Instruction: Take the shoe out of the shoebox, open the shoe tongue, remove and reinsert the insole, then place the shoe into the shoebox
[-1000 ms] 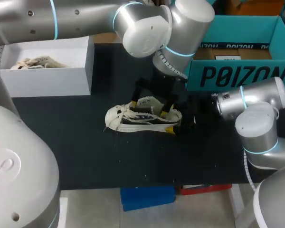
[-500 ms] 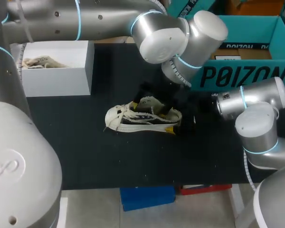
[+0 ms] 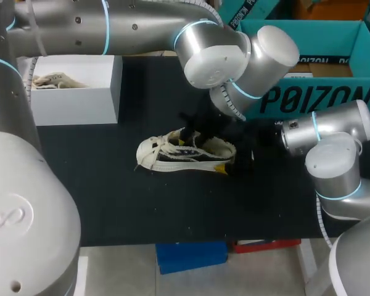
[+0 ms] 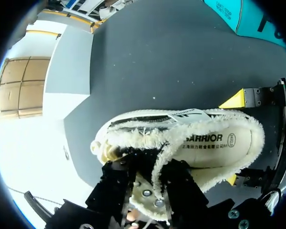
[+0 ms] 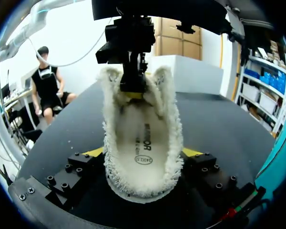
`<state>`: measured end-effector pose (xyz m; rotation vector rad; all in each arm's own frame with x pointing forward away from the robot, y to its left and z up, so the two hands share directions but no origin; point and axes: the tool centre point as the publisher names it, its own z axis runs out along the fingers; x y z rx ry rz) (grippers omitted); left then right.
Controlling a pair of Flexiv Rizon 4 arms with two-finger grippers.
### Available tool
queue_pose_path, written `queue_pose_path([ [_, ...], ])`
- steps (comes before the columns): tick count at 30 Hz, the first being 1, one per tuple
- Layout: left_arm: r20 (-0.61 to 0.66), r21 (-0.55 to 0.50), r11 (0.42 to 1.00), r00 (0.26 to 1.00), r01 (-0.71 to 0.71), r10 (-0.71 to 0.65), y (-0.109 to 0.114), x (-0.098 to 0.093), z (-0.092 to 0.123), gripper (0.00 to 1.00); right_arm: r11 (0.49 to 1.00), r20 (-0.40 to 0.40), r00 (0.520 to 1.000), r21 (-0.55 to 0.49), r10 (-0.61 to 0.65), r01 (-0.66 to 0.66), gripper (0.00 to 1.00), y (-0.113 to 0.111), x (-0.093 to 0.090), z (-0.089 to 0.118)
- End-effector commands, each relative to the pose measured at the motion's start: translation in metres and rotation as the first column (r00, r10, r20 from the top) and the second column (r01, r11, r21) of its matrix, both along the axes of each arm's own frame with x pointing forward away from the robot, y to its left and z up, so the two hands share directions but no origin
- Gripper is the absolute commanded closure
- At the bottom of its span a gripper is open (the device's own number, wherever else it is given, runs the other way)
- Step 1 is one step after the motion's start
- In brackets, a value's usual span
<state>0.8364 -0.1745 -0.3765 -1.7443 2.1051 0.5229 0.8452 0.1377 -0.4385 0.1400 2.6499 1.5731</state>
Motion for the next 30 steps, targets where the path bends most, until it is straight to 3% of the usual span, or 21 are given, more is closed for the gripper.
queue_pose_path([
  [1, -0.011, -0.035, 0.999, 1.0, -0.001, 0.0, 0.003, 0.0, 0.006, 1.0, 1.0, 0.0, 1.0, -0.001, -0.002, 0.002, 1.0, 0.002, 0.0, -0.004],
  [16, 0.028, -0.157, 0.988, 1.0, -0.004, 0.008, 0.014, 0.006, 0.048, 1.0, 1.0, 0.0, 1.0, -0.001, -0.002, 0.002, 1.0, 0.002, 0.0, -0.004],
  [28, 0.044, -0.174, 0.983, 0.996, -0.067, 0.076, 0.05, 0.009, 0.05, 1.0, 1.0, 0.0, 1.0, -0.001, -0.002, 0.002, 1.0, 0.002, 0.0, -0.004],
  [29, 0.04, -0.174, 0.982, 0.996, -0.076, 0.084, 0.053, 0.01, 0.049, 0.97, 1.0, 0.0, 1.0, -0.001, -0.002, 0.002, 1.0, 0.002, 0.0, -0.004],
  [30, 0.037, -0.173, 0.981, 0.995, -0.083, 0.09, 0.057, 0.01, 0.048, 0.7, 1.0, 0.0, 1.0, -0.001, -0.002, 0.002, 1.0, 0.002, 0.0, -0.004],
])
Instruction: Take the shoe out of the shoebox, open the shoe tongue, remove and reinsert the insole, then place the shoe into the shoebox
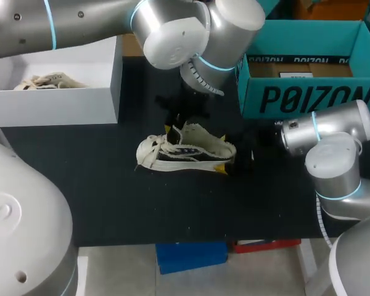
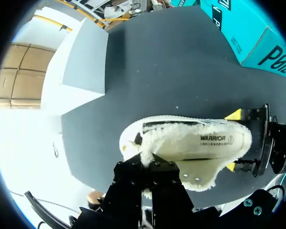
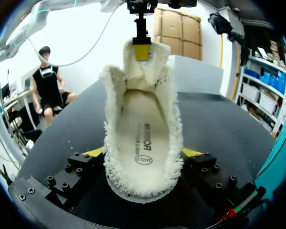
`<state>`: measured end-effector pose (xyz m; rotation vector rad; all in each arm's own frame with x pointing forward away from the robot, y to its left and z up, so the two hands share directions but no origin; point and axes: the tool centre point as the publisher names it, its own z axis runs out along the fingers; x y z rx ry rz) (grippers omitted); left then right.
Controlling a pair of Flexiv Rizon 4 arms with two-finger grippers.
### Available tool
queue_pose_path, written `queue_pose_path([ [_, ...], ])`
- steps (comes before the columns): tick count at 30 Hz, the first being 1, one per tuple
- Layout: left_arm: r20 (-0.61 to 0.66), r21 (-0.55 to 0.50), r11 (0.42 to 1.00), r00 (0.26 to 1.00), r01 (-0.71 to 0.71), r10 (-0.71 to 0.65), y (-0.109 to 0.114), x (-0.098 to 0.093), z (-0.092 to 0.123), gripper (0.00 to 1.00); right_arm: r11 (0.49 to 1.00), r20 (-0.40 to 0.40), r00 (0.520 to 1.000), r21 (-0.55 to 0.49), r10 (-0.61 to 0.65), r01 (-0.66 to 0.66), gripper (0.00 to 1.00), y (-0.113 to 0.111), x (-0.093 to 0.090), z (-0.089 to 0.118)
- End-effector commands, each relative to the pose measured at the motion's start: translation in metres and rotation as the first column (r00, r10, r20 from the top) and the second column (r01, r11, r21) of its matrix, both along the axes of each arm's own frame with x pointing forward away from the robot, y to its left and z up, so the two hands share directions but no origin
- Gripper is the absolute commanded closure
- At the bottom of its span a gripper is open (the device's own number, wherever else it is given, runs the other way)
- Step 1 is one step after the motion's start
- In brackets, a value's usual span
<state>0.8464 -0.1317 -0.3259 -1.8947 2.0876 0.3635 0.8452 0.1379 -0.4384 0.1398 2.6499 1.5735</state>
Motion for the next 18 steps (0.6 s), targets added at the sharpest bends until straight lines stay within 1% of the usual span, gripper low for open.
queue_pose_path([
  [1, -0.007, -0.042, 0.999, 1.0, -0.015, 0.015, 0.017, 0.0, -0.003, 0.05, 1.0, 0.0, 1.0, -0.001, -0.002, 0.002, 1.0, 0.002, 0.0, -0.004],
  [2, -0.009, -0.045, 0.999, 1.0, -0.021, 0.021, 0.02, 0.0, -0.003, 0.0, 1.0, 0.0, 1.0, -0.001, -0.002, 0.002, 1.0, 0.002, 0.0, -0.004],
  [12, -0.021, -0.06, 0.993, 0.994, -0.105, 0.104, 0.051, 0.007, 0.001, 0.0, 1.0, 0.0, 1.0, -0.001, -0.002, 0.002, 1.0, 0.002, 0.0, -0.004],
  [18, -0.043, -0.06, 0.99, 0.992, -0.125, 0.122, 0.062, 0.003, -0.004, 0.0, 1.0, 0.0, 1.0, -0.001, -0.002, 0.002, 1.0, 0.002, 0.0, -0.004],
])
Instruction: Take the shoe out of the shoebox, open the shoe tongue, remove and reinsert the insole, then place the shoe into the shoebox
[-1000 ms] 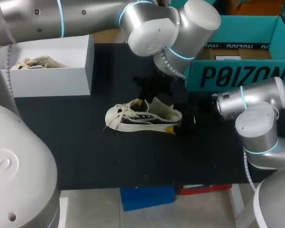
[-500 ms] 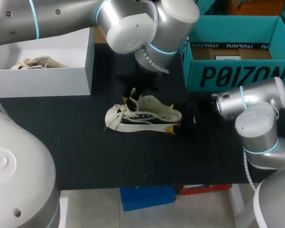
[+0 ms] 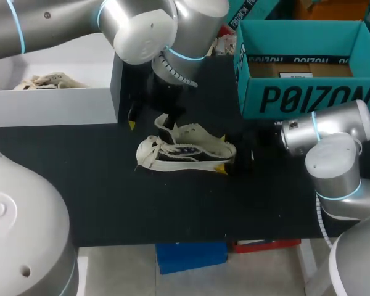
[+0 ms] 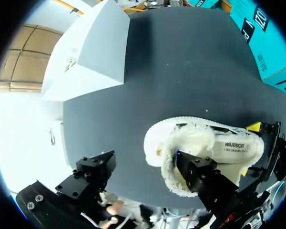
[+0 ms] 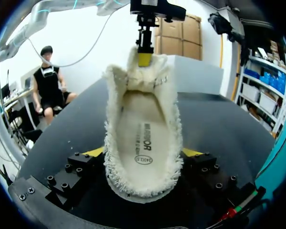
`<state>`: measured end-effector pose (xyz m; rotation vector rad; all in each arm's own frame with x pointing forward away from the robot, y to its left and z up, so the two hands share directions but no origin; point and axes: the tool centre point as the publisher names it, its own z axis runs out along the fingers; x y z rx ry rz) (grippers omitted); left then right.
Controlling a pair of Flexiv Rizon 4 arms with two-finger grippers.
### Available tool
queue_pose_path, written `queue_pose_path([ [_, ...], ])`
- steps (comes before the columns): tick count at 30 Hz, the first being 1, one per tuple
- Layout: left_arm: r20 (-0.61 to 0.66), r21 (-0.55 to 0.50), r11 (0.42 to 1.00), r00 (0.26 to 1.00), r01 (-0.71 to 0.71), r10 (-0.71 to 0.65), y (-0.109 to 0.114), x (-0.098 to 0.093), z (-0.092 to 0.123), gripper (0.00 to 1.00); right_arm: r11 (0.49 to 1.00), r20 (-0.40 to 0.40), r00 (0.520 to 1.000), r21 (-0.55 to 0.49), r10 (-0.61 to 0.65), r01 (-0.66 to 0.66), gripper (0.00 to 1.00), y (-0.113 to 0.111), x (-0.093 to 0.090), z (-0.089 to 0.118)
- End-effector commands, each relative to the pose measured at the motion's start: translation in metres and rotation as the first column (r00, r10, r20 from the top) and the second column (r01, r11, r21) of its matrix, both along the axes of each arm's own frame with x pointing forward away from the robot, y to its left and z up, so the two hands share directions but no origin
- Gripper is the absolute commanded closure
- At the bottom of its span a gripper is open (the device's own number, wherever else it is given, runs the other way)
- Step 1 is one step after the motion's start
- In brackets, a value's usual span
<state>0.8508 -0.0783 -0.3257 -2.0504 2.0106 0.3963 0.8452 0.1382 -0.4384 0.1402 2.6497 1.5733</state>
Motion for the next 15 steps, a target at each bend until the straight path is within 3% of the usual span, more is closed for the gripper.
queue_pose_path([
  [1, -0.009, -0.036, 0.999, 1.0, -0.003, 0.003, 0.01, -0.002, -0.006, 0.0, 1.0, 0.0, 1.0, -0.001, -0.002, 0.002, 1.0, 0.001, 0.0, -0.004],
  [15, -0.028, -0.028, 1.0, 1.0, 0.001, -0.002, 0.03, -0.009, -0.02, 0.0, 1.0, 0.0, 1.0, -0.001, -0.002, 0.002, 1.0, 0.001, 0.0, -0.004],
])
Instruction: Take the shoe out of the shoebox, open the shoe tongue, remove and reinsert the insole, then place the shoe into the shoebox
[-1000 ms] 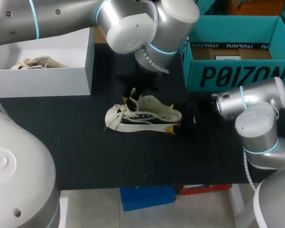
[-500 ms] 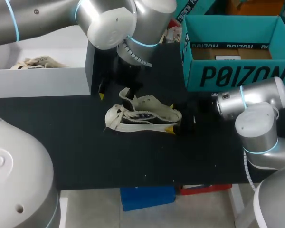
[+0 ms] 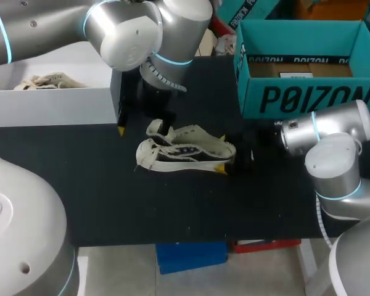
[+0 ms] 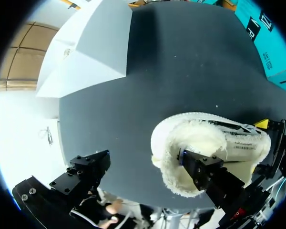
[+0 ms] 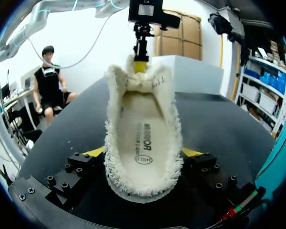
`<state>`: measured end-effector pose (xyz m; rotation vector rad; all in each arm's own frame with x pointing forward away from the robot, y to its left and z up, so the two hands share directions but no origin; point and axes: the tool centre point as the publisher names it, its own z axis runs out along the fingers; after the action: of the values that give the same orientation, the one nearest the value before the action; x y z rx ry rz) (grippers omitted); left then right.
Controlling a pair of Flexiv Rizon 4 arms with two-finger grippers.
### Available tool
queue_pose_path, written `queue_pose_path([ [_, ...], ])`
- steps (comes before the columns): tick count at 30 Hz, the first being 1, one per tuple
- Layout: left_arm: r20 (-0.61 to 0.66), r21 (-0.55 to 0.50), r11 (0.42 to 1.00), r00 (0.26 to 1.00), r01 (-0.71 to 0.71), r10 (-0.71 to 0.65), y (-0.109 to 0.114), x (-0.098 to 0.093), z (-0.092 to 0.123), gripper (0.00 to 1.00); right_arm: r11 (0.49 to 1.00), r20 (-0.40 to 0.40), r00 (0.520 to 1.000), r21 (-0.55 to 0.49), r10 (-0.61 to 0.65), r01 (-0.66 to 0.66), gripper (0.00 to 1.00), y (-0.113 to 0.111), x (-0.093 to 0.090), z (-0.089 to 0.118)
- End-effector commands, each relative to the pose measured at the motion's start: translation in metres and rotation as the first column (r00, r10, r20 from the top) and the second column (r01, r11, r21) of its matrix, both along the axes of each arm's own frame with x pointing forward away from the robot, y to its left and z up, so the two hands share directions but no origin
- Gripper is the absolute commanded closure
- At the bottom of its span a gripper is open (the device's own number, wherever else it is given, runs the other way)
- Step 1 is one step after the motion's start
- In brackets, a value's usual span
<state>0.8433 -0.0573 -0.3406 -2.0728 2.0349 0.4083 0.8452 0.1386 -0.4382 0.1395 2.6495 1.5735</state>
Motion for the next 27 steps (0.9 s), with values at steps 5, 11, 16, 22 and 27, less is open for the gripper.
queue_pose_path([
  [5, -0.023, 0.004, 1.0, 1.0, 0.017, -0.017, 0.014, -0.003, -0.012, 0.0, 1.0, 0.0, 1.0, -0.001, -0.002, 0.002, 1.0, 0.001, 0.0, -0.004],
  [11, 0.007, -0.041, 0.999, 1.0, 0.025, -0.025, 0.017, -0.005, -0.008, 0.0, 1.0, 0.0, 1.0, -0.001, -0.002, 0.002, 1.0, 0.001, 0.0, -0.004],
  [16, 0.058, -0.171, 0.972, 0.987, 0.159, -0.151, 0.011, -0.006, 0.023, 0.0, 1.0, 0.0, 1.0, -0.001, -0.002, 0.002, 1.0, 0.001, 0.0, -0.004],
  [22, 0.08, -0.343, 0.803, 0.867, 0.487, -0.492, -0.008, -0.001, 0.065, 0.85, 1.0, 0.0, 1.0, -0.001, -0.002, 0.002, 1.0, 0.001, 0.0, -0.004],
  [27, 0.024, -0.471, 0.461, 0.534, 0.752, -0.845, -0.037, -0.006, 0.079, 1.0, 1.0, 0.0, 1.0, -0.001, -0.002, 0.002, 1.0, 0.001, 0.0, -0.004],
])
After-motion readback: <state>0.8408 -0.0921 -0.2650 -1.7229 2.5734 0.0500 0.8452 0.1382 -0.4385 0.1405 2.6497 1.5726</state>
